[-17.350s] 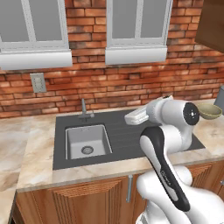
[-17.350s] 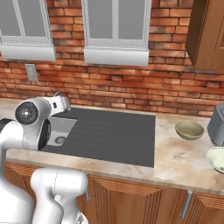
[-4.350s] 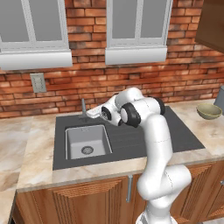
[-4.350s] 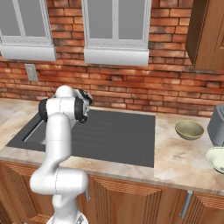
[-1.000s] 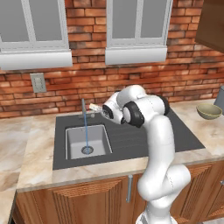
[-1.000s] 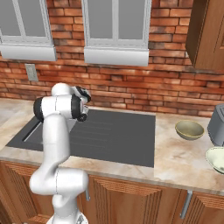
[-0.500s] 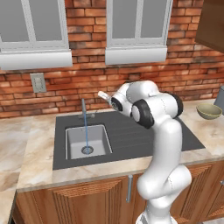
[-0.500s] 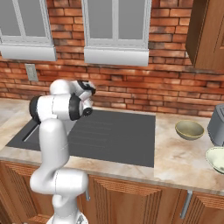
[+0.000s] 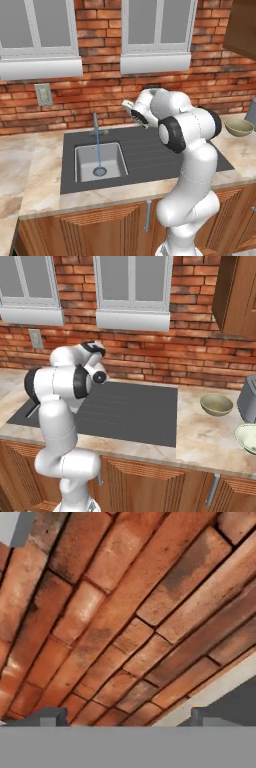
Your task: Rinse each bowl for a few seconds and place them down in the sink or on the counter.
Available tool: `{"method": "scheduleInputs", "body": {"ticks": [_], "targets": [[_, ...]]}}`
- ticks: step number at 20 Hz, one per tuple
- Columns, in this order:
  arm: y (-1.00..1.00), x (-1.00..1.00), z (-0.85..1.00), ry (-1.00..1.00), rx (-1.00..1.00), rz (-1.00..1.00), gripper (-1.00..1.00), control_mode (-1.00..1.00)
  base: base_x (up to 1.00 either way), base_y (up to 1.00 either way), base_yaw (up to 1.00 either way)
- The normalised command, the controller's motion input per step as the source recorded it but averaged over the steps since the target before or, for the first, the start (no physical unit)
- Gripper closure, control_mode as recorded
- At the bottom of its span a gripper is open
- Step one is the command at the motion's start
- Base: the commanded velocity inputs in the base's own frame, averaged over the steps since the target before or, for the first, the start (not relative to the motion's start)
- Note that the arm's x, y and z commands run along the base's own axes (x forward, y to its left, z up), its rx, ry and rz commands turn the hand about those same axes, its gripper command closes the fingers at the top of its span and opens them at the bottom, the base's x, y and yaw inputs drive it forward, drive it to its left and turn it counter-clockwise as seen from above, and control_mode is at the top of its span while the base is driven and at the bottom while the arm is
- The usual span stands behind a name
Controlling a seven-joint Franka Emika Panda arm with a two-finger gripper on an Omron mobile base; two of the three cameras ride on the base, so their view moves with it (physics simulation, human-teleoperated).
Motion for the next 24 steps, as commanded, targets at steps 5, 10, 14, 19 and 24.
{"method": "scheduleInputs", "body": {"ticks": [5, 10, 14, 19, 24], "targets": [[-0.4, -0.29, 0.25, 0.37, 0.05, -0.15, -1.0, -1.0, 0.0, 0.0, 0.0], [-0.2, -0.42, 0.51, 0.28, 0.02, -0.07, -1.0, -1.0, 0.0, 0.0, 0.0], [-0.2, -0.35, 0.74, 0.21, 0.0, -0.05, -1.0, -1.0, 0.0, 0.0, 0.0], [-0.19, -0.15, 0.66, 0.26, 0.0, -0.1, -1.0, -1.0, 0.0, 0.0, 0.0], [-0.16, -0.03, 0.76, 0.22, 0.06, -0.16, -1.0, -1.0, 0.0, 0.0, 0.0]]}}
